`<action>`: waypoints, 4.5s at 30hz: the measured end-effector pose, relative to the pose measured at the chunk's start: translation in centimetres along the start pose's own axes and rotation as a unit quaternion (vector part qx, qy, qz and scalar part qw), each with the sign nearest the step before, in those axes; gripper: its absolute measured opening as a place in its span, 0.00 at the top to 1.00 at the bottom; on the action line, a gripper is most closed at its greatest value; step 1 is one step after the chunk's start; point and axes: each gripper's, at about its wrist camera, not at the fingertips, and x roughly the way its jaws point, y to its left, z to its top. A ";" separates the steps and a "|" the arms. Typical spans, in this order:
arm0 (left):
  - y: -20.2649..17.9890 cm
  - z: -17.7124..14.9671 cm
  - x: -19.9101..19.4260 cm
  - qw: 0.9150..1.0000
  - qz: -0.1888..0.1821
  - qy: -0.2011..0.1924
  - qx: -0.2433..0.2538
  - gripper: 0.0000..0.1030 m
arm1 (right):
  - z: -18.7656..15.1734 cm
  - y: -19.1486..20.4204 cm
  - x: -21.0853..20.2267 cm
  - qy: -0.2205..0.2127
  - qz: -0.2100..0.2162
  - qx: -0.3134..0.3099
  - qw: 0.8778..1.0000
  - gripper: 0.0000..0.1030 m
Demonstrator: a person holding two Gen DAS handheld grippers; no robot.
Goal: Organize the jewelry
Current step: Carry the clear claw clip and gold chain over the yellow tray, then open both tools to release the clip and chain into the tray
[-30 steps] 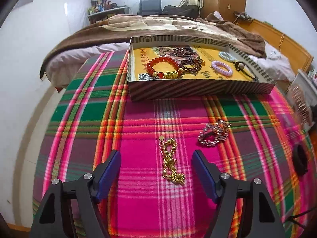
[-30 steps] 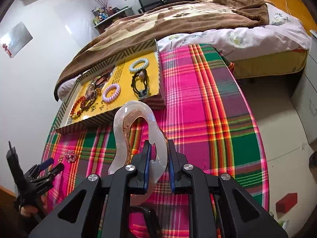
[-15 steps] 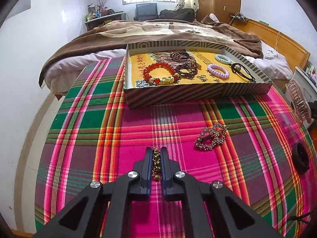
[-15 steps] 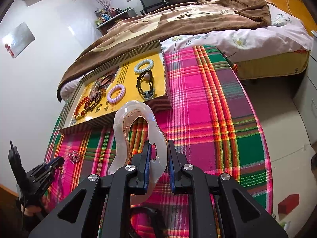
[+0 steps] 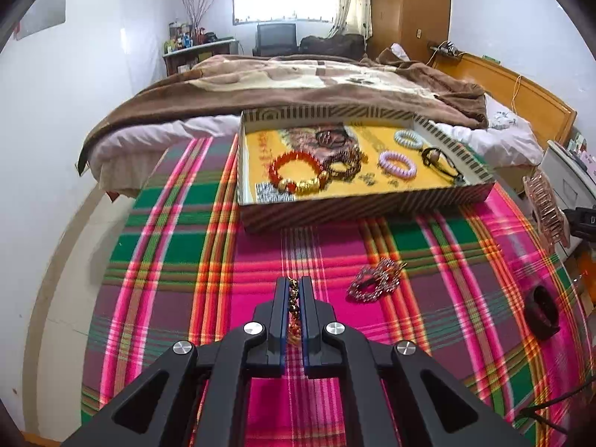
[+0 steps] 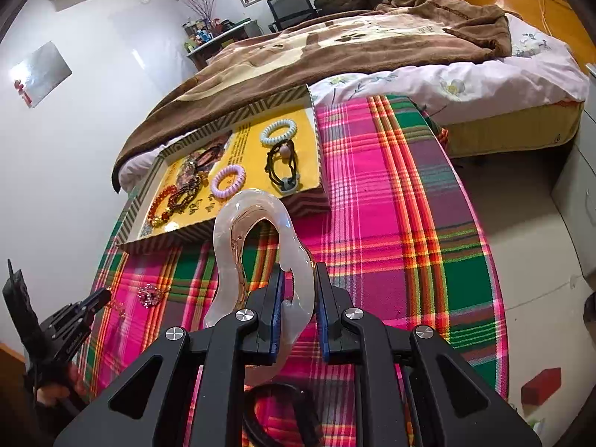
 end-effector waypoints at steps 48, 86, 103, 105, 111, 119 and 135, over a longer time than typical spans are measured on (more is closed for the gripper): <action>3.1 18.1 4.2 0.993 -0.093 -0.073 -0.012 0.95 | 12.9 8.6 6.8 -0.002 0.008 -0.074 0.997 0.85; 3.4 19.5 19.4 0.999 -0.034 0.032 -0.009 0.95 | 17.0 10.6 21.8 0.094 -0.074 -0.117 0.986 0.84; 3.7 19.0 20.9 0.996 -0.023 0.079 -0.015 0.80 | 16.9 11.0 22.2 0.095 -0.075 -0.124 0.985 0.78; 3.7 19.0 20.9 0.996 -0.022 0.080 -0.013 0.65 | 17.0 11.1 22.1 0.092 -0.076 -0.126 0.985 0.73; 3.4 18.9 20.9 0.996 -0.019 0.082 -0.008 0.59 | 17.0 11.1 21.7 0.087 -0.074 -0.122 0.986 0.67; 2.9 18.5 19.9 0.997 -0.018 0.076 -0.005 0.42 | 16.9 11.1 20.4 0.076 -0.062 -0.115 0.988 0.56; 1.7 15.6 10.1 1.000 -0.020 0.013 0.003 0.32 | 14.1 11.8 12.9 0.039 -0.023 -0.109 0.993 0.55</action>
